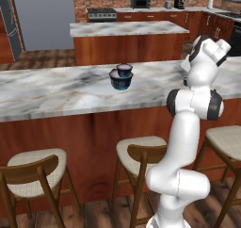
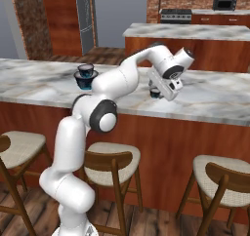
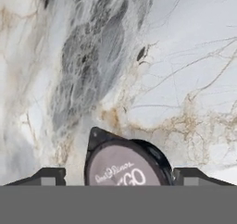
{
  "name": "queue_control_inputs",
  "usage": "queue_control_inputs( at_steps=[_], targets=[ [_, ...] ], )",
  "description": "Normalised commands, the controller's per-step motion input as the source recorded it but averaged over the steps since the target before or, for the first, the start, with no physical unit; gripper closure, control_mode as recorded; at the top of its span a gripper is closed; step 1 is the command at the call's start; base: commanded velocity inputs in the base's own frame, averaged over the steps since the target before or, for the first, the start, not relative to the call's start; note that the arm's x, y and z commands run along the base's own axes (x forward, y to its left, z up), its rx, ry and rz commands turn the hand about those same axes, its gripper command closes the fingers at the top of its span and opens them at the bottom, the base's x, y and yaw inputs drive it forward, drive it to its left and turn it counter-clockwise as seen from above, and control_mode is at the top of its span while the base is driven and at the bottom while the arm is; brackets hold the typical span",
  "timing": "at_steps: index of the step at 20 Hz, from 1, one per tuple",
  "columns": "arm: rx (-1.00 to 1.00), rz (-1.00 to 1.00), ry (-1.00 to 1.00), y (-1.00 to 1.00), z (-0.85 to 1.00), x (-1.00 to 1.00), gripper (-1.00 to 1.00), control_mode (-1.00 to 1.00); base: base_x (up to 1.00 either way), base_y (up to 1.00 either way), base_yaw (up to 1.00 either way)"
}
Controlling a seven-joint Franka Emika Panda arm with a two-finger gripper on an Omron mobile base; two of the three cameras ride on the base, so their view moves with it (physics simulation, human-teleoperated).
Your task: Stack the yogurt containers by placing the smaller containers on top of the larger containers.
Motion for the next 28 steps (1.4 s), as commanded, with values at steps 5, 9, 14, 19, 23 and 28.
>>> queue_control_inputs(
  at_steps=[5, 9, 14, 19, 23, 28],
  targets=[
    [0.00, -0.06, 0.01, 0.03, -0.22, 0.00, 1.00, -1.00, 0.00, 0.00, 0.00],
    [0.00, -0.05, 0.00, 0.00, -0.23, 0.00, 1.00, -1.00, 0.00, 0.00, 0.00],
    [0.00, -0.04, 0.00, 0.01, -0.10, 0.00, 1.00, -1.00, 0.00, 0.00, 0.00],
    [0.00, -0.02, 0.00, 0.40, 0.17, 0.11, 1.00, -1.00, 0.00, 0.00, 0.00],
    [-0.01, 0.00, -0.01, 0.63, 0.46, 0.05, 1.00, -1.00, 0.00, 0.00, 0.00],
    [-0.02, 0.00, -0.02, 0.65, 0.50, 0.00, 1.00, -1.00, 0.00, 0.00, 0.00]
  ],
)
